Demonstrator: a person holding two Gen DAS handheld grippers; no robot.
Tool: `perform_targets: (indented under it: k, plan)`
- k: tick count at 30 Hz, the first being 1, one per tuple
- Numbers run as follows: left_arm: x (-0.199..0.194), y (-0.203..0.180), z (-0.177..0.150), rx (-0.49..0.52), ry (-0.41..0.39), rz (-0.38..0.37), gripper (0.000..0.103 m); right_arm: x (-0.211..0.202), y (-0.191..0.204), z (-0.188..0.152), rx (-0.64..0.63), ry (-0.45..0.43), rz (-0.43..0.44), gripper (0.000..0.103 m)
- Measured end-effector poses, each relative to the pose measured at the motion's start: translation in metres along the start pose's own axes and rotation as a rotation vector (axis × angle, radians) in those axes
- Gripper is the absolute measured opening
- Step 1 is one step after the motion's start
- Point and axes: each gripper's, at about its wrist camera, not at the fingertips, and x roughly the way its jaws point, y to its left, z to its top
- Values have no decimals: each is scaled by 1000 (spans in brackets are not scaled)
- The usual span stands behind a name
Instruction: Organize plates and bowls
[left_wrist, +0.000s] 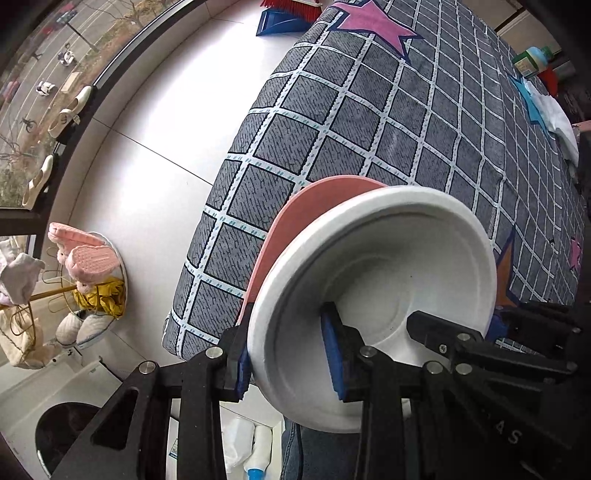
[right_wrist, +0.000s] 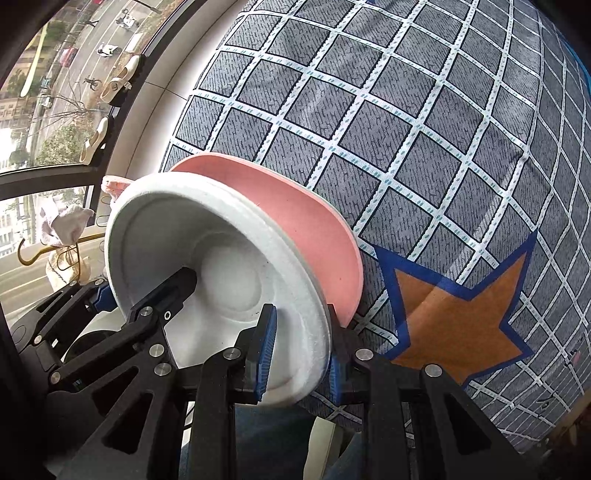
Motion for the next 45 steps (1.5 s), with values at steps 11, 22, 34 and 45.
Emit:
perform_targets:
  k: [11, 22, 34, 45]
  plan:
    - [-30, 6, 6, -27, -80, 33, 75, -33, -12, -8, -4, -72, -50, 65]
    - [-69, 16, 11, -15, -163, 93, 103, -87, -5, -19, -37, -242, -66, 103]
    - [-84, 8, -2, 86, -160, 196, 103, -91, -5, -24, -34, -207, -71, 103]
    - [-84, -23, -8, 203, -161, 238, 103, -93, 2, -22, -66, -210, -64, 103]
